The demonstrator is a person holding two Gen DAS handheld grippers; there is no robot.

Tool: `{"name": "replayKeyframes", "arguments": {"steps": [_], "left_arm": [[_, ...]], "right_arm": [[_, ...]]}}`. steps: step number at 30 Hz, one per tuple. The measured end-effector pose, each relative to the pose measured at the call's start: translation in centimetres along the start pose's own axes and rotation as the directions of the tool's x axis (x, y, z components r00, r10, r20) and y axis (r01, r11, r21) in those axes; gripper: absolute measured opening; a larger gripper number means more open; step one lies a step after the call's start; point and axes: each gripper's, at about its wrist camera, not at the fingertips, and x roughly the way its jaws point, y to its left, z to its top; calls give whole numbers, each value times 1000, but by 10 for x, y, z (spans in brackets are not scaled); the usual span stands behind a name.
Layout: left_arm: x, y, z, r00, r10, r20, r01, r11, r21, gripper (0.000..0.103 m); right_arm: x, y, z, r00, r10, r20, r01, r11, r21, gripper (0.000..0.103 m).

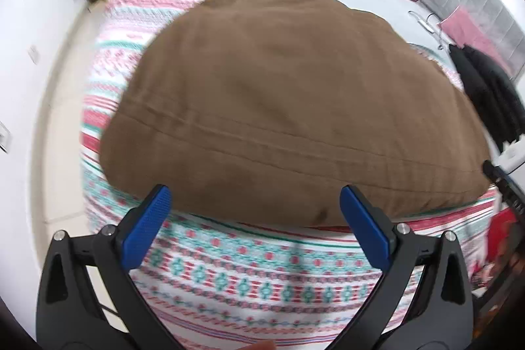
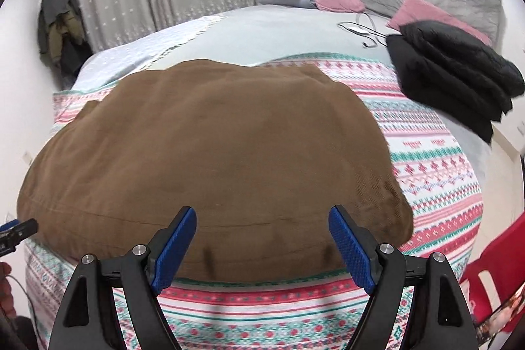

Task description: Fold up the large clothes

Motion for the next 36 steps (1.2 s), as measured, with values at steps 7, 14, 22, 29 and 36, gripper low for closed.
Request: {"name": "replayKeyframes", "arguments": {"steps": [7,14,22,29,36], "left_arm": [[19,9,4,996,-87,-23,84,991,-104,102],[17,10,0,998,-58,-13,57,991,-119,102],[31,46,-17,989,-147,-30,129,935,-329,102],[50,55,-5,979,-189,82,206,886,-415,102],[56,62,2,971,-140,192,222,825,-520,96]], "right_arm": [[5,23,9,1000,29,-1,-29,996,-78,84],[16,35,14,1000,26,5,-26,993,-112,84],[20,41,10,998,53,27,-48,990,-135,84],[39,47,3,996,85,-11,-85,988,-129,84],[46,57,-4,994,103,-32,-106,983,-152,84]]}}
